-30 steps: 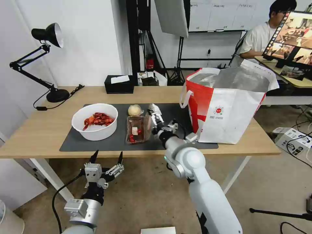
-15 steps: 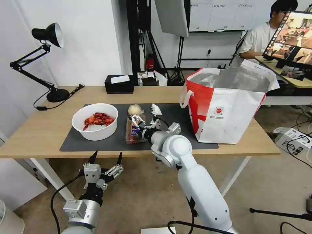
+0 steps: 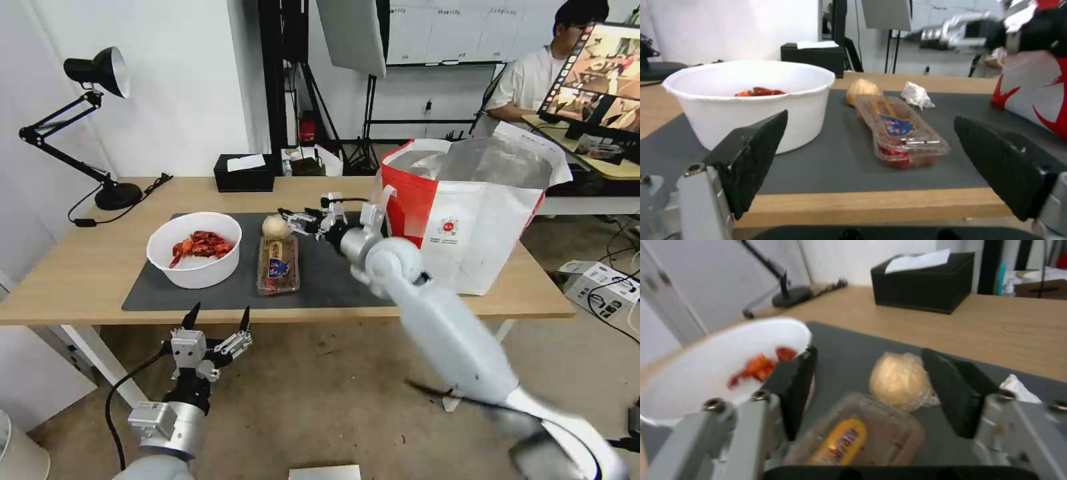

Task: Pick up the trash from the table and place it into the takeout bag.

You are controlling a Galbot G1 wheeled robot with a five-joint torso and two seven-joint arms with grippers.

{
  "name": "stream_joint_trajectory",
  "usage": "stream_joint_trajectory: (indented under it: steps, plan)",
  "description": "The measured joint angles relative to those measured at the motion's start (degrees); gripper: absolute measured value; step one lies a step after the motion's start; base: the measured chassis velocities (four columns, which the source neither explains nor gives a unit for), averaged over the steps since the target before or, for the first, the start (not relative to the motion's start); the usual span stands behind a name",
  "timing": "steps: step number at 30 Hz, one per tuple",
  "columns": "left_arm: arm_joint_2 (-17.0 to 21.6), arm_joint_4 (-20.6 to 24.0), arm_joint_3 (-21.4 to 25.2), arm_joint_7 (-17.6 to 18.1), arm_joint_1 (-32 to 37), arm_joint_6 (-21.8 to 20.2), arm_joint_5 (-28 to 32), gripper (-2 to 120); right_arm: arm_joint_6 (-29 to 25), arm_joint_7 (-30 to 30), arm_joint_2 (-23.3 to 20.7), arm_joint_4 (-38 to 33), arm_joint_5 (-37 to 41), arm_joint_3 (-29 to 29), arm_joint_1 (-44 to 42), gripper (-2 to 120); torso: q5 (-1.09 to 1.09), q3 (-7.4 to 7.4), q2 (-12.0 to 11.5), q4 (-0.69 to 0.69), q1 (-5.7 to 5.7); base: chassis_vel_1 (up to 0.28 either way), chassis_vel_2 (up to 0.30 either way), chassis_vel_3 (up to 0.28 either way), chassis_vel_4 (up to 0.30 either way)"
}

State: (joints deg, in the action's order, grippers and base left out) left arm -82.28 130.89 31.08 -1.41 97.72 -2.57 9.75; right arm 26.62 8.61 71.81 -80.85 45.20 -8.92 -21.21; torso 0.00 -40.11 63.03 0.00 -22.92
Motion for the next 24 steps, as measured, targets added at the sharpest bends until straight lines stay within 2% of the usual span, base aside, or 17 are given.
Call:
stream_joint_trajectory:
  steps: [2, 3, 5, 6, 8, 10, 13, 14, 16, 24]
  plan:
    - [0.46, -0.03, 0.17, 0.0, -0.39, -0.06, 0.7, 100, -2.97, 6.66, 0.39, 6.08, -2.3, -2.51, 2.5, 48, 0.0, 0.0, 0.0, 0.0, 0.0, 0.0, 0.0, 0.0, 0.0]
    - [0.46, -0.03, 0.17, 0.0, -0.39, -0.06, 0.7, 100, -2.97, 6.66, 0.39, 6.08, -2.3, -2.51, 2.5, 48, 0.0, 0.0, 0.0, 0.0, 0.0, 0.0, 0.0, 0.0, 0.0]
    - [0.88, -0.03, 0.3, 0.0, -0.78, -0.32, 1.21, 100, -8.15, 14.04, 1.28, 12.11, -5.2, -4.6, 4.3, 39, 0.0, 0.0, 0.0, 0.0, 0.0, 0.0, 0.0, 0.0, 0.0]
    - [0.88, -0.03, 0.3, 0.0, -0.78, -0.32, 1.21, 100, -8.15, 14.04, 1.28, 12.11, -5.2, -4.6, 4.3, 39, 0.0, 0.0, 0.0, 0.0, 0.0, 0.0, 0.0, 0.0, 0.0]
    - [1.24, 0.03, 0.39, 0.0, -1.14, -0.8, 1.66, 100, -10.87, 18.59, 2.43, 16.23, -7.82, -5.97, 5.68, 28, 0.0, 0.0, 0.0, 0.0, 0.0, 0.0, 0.0, 0.0, 0.0]
    - [1.33, 0.03, 0.4, 0.0, -1.24, -0.9, 1.74, 100, -11.29, 19.05, 2.91, 17.15, -8.07, -6.23, 5.9, 25, 0.0, 0.0, 0.0, 0.0, 0.0, 0.0, 0.0, 0.0, 0.0]
    - [1.4, 0.0, 0.37, -0.01, -1.33, -0.96, 1.85, 100, -11.6, 19.46, 4.02, 18.38, -8.12, -6.55, 6.33, 10, -0.01, 0.0, -0.01, 0.0, 0.0, 0.0, 0.0, 0.0, 0.0]
    - [1.4, 0.0, 0.37, -0.01, -1.33, -0.96, 1.85, 100, -11.6, 19.46, 4.02, 18.38, -8.12, -6.55, 6.33, 10, -0.01, 0.0, -0.01, 0.0, 0.0, 0.0, 0.0, 0.0, 0.0]
    - [1.29, 0.0, 0.1, -0.06, -1.0, -0.96, 1.83, 100, -11.6, 19.51, 4.55, 19.36, -7.94, -7.1, 6.93, 0, -0.01, 0.0, 0.0, 0.0, 0.01, 0.0, 0.0, 0.0, 0.0]
    - [0.68, 0.02, -0.24, -0.16, -0.93, -0.92, 1.62, 100, -9.92, 20.23, 6.56, 23.46, -7.4, -8.38, 8.93, 0, -0.01, 0.0, 0.0, 0.0, 0.0, 0.0, 0.0, 0.0, 0.0]
